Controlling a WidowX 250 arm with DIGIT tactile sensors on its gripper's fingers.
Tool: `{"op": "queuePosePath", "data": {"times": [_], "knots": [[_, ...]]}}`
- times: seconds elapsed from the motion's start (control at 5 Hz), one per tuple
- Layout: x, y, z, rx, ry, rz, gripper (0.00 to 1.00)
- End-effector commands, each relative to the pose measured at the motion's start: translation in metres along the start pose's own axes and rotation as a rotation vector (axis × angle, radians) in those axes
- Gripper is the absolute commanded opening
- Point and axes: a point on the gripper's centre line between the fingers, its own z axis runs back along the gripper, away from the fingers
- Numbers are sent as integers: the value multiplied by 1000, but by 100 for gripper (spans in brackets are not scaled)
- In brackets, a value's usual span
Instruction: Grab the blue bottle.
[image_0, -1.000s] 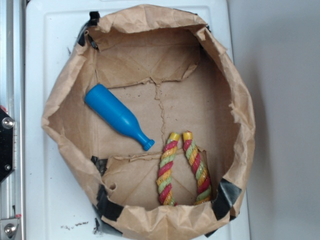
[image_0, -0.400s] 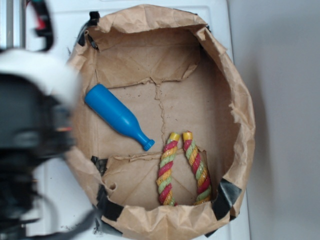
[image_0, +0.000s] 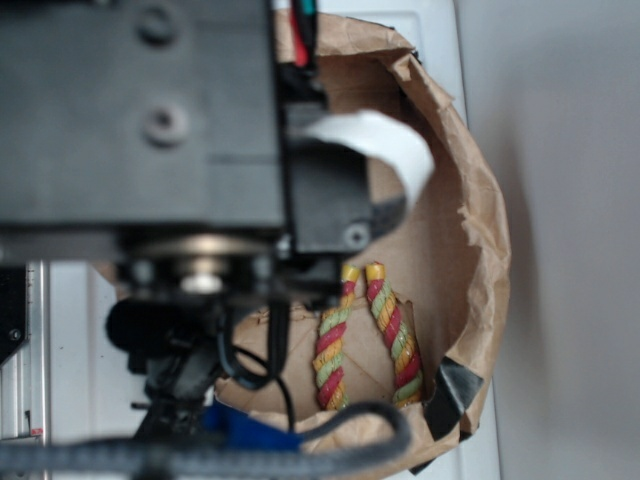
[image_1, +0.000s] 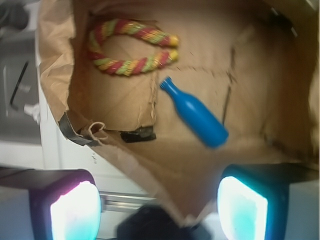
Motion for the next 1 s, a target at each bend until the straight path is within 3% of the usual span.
{"op": "queuePosePath", "data": {"times": [0.0,0.2,0.4,0.6,0.8], "knots": [[5,20,-16,49,-135,-456,100],[10,32,-47,55,-108,-496,100],[11,46,-79,51,-29,-467,100],[-15,37,-96,31,12,-460,100],[-15,37,-96,31,12,-460,100]]}}
